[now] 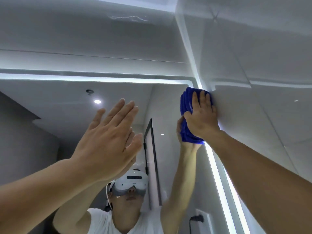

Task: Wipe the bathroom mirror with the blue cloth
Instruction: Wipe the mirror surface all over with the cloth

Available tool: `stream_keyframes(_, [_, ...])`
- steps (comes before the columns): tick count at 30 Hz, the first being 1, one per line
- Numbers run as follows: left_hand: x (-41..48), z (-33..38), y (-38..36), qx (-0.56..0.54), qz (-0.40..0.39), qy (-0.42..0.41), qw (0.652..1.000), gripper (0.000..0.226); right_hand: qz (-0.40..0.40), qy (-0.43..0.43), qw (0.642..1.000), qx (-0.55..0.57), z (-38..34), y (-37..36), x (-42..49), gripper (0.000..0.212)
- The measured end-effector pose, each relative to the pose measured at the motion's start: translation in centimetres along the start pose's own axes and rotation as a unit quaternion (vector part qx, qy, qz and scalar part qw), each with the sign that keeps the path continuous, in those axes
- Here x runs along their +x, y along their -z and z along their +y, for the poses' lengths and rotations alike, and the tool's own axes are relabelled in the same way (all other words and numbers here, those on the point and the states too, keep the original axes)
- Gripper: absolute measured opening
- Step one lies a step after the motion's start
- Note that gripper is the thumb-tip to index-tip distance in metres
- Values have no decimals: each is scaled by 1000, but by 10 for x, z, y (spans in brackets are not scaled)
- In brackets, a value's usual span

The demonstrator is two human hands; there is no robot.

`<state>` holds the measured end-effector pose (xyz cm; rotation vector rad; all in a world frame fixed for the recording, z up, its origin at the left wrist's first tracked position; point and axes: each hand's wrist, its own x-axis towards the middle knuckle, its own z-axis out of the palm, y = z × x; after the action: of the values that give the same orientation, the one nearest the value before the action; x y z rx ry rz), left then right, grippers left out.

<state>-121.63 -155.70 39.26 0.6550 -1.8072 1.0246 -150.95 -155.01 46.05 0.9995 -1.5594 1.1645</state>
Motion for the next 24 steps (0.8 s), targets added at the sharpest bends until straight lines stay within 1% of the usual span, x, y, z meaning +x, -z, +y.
stream_keyframes(4, [9,-1,-9,0,1,3,1000,68,13,18,999,-34,-3,2,25,70])
stream_keyframes(12, [42,5,-7,-12,32,9,999,69,-5,16,999,-42,-22,17,99,69])
stream_keyframes(16, [37,-3,-4,-9,44,10,999,65,9,20,999,-41,-40,19,99,69])
stream_keyframes(17, [36,-4,-4,-7,43,14,999,65,22,44,998,-42,-53,18,91,70])
stream_keyframes(19, [39,-1,-3,-11,45,25,999,66,36,135,990,-21,-89,12,68,70])
stream_keyframes(22, [50,13,1,-30,60,49,997,68,-1,284,958,28,-139,-4,26,74])
stream_keyframes(24, [56,20,5,-39,60,65,995,72,-22,333,942,26,-140,-7,15,79])
